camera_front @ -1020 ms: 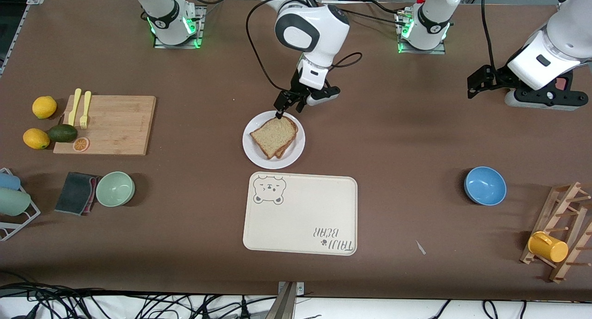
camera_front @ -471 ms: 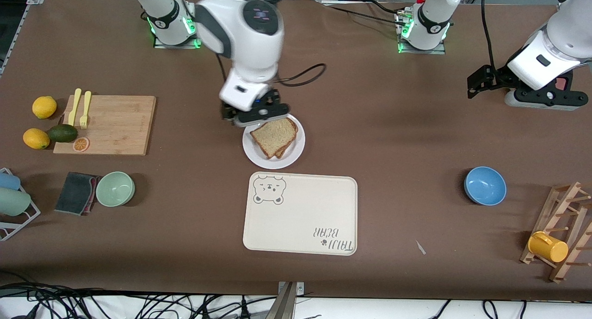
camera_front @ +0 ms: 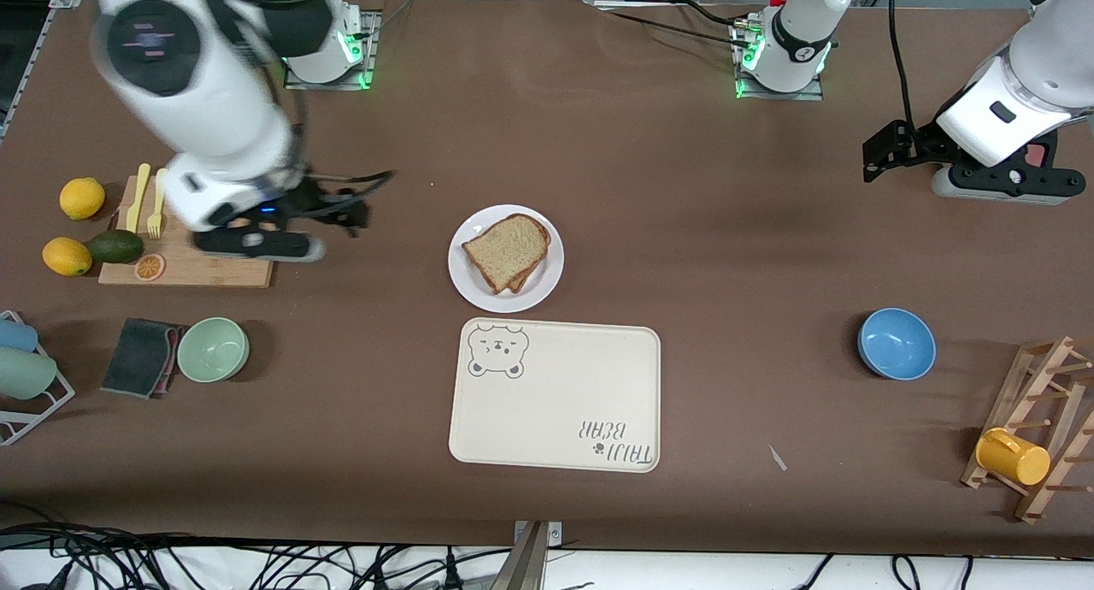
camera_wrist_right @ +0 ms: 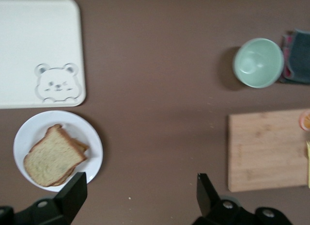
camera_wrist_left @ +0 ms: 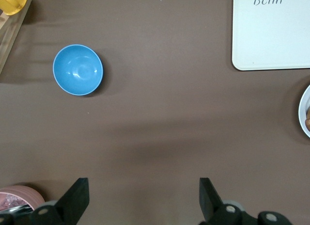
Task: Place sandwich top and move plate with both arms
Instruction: 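Reach the left gripper toward the rim of the white plate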
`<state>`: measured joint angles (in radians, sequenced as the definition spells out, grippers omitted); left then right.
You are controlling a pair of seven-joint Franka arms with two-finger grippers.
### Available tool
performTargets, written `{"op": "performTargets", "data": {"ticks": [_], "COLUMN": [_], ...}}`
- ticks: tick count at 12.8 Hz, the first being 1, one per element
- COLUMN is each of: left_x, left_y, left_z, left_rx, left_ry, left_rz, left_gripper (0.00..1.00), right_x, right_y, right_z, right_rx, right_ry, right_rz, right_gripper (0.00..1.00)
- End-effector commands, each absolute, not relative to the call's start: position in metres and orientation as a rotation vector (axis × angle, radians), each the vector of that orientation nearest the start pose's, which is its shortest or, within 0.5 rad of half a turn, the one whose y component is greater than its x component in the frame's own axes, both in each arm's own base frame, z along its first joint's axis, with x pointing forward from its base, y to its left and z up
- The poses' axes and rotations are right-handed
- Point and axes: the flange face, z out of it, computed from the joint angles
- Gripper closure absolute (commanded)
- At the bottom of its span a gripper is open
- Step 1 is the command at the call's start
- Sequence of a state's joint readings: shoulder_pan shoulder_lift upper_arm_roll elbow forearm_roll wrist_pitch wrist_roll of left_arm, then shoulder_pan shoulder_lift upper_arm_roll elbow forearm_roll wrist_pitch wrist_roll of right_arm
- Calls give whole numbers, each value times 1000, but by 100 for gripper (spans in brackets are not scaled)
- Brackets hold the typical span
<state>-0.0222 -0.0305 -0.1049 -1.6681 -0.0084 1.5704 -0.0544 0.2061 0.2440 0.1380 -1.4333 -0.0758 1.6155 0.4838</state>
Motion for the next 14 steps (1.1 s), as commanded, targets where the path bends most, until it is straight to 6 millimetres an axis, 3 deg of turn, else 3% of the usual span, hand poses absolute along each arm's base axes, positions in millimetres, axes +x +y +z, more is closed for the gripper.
{"op": "performTargets", "data": {"ticks": [1,5,7,8,9,11,14], "left_x": [541,551,568,575,581,595,612], "left_y": [-79,-91,-102,-109,-115,-125,-169], "left_z": [595,564,522,502,485,451,406], "left_rx": [-3128,-3202,-3275,-3333,-3385,-3469,-3591], "left_ry": [156,161,158,143,125,75,27], "left_rz": [127,241,379,456,519,586,590], "left_gripper": [0,0,0,0,0,0,0], "right_x": [596,595,600,601,602,597,592], "right_y": [135,85,51,49,33,32,26], "right_z": [562,565,562,560,559,548,544], "right_rx": [-3119,-3139,-3116,-3115,-3105,-3114,-3118], "right_ry": [398,433,455,409,401,347,339], "right_rz": [140,189,212,217,211,248,276], "right_gripper": [0,0,0,0,0,0,0]}}
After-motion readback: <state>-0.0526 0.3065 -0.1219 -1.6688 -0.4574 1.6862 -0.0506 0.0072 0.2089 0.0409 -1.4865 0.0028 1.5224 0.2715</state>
